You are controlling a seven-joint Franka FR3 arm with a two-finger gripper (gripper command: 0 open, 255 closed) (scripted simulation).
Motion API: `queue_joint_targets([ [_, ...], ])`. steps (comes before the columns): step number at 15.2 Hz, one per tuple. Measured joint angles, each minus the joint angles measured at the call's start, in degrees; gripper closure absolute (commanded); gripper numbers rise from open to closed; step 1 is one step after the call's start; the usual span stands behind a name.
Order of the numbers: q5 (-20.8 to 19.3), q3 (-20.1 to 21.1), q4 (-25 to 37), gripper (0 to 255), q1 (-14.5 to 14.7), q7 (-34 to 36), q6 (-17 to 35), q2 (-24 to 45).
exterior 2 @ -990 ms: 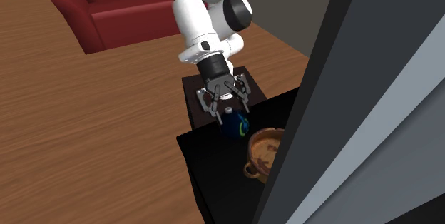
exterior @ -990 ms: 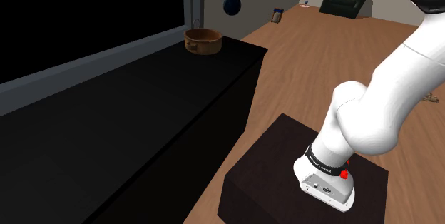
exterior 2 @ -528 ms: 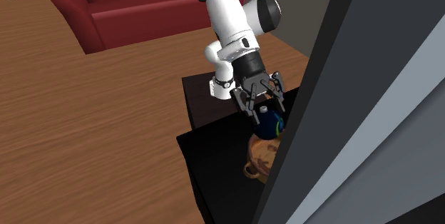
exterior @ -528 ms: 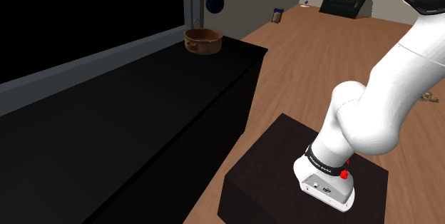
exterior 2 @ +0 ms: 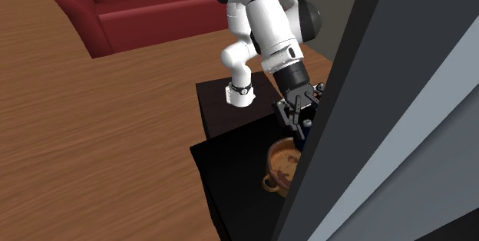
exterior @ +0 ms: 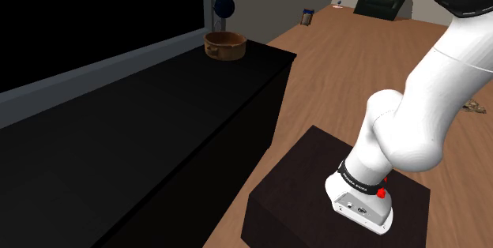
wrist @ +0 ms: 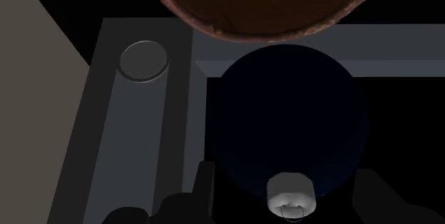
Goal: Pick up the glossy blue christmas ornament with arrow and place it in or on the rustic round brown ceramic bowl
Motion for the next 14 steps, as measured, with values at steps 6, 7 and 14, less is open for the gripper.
queue_joint_targets([
  [6, 3.5, -0.4, -3.8, 255, 0.8, -3.6, 4.0, 0.5],
  [7, 4.3, -0.5, -4.4, 255, 1.0, -4.3, 4.7, 0.7],
  [14, 10.9, -1.3, -7.6, 255, 2.2, -10.5, 8.6, 2.2],
])
